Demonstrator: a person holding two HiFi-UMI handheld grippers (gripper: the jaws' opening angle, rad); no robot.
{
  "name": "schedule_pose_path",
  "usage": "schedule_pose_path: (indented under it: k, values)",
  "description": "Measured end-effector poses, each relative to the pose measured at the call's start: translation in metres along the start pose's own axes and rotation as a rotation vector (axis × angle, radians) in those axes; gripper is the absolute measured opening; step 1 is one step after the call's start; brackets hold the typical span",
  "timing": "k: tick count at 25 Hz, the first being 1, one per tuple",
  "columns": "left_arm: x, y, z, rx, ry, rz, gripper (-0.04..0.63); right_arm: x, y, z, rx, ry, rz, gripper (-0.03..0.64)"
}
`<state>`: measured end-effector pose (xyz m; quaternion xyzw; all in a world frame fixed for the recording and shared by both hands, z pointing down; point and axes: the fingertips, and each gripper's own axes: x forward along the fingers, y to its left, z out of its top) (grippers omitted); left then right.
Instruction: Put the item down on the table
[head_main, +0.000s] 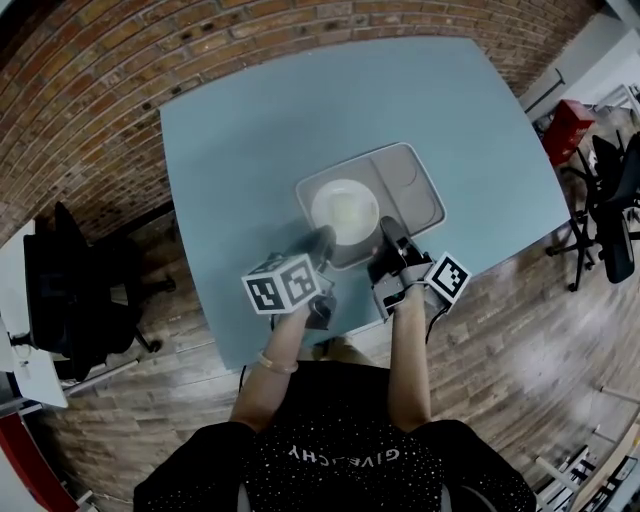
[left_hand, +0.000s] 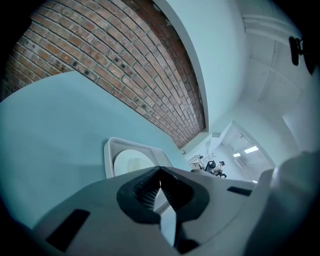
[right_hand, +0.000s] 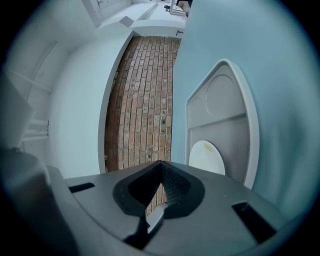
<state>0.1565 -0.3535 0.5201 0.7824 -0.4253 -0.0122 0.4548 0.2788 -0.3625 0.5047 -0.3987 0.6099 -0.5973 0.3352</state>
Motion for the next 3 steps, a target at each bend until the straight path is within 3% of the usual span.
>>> schedule_pose_path:
  k: [3]
  values:
    - [-0.0002,-0.0026,0.0042,0.001,-0.01,-0.006,0.011,0.0023,-0.0002,-0.0003,-0.021,0.009,-0.007,0.014]
